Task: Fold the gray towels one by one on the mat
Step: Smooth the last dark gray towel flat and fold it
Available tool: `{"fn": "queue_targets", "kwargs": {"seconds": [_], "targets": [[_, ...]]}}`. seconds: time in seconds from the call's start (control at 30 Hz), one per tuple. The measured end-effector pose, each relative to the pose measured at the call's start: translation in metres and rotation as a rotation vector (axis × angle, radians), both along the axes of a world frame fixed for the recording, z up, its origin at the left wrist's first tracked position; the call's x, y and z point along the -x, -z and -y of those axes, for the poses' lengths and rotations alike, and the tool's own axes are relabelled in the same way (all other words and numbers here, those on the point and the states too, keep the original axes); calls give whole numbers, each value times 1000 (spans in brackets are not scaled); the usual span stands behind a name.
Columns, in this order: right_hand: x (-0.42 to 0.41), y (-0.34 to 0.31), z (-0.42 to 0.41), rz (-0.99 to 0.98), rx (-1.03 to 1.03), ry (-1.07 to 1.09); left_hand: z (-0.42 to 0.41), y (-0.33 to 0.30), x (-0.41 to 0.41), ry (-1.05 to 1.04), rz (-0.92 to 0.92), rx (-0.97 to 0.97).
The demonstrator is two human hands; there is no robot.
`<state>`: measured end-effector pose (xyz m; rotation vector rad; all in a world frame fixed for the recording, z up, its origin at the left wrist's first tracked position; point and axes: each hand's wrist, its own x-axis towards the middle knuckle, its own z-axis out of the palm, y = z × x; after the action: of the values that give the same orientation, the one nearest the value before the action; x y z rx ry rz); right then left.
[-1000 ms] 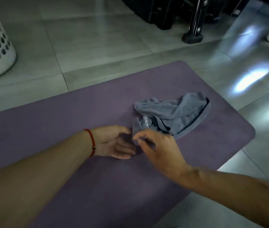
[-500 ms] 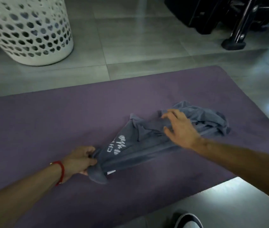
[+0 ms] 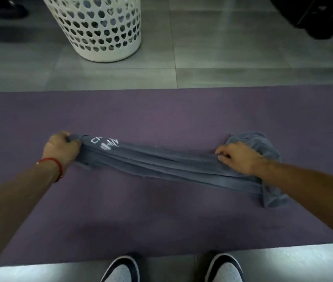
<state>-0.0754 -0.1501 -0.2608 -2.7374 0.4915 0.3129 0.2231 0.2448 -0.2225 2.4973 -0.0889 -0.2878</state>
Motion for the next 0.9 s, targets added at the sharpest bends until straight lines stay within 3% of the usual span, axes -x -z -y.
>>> {"fn": "queue_targets", "kwargs": {"seconds": [0.07,0.1,0.2,0.23,0.33,0.4,0.5,0.63,0.73,0.83,0.9], "targets": [[-8,-11,-15,255,14,-33,-11,2,-3,57,4,-77],[-10,-17,-20,193,-7,-84,-14,7,-1,118,-65,-110],[-17,-25,-38,-448,-14,-287,-23,28,19,263,-390,-140],[-22,-24,-43,-498,31,-312,-27,34,25,309,-420,-172],[-53,-13,-62,-280,81,-290,-37,38,42,501,-295,-274],[-87,-9,-81,-172,5,-216,-42,29,52,585,-229,-263],[-144,-2,-113,-194,-121,-67,-50,16,68,627,-174,-192],[-197,1,-156,-381,-108,6,-78,18,77,357,-162,-150],[-231,-14,-173,-626,-37,-93,-107,21,78,141,-257,-204],[-265,-31,-167,-750,-200,-66,-134,21,75,-18,-284,-216],[-281,-40,-157,-775,-326,-37,-149,26,72,-185,-348,-32]]}}
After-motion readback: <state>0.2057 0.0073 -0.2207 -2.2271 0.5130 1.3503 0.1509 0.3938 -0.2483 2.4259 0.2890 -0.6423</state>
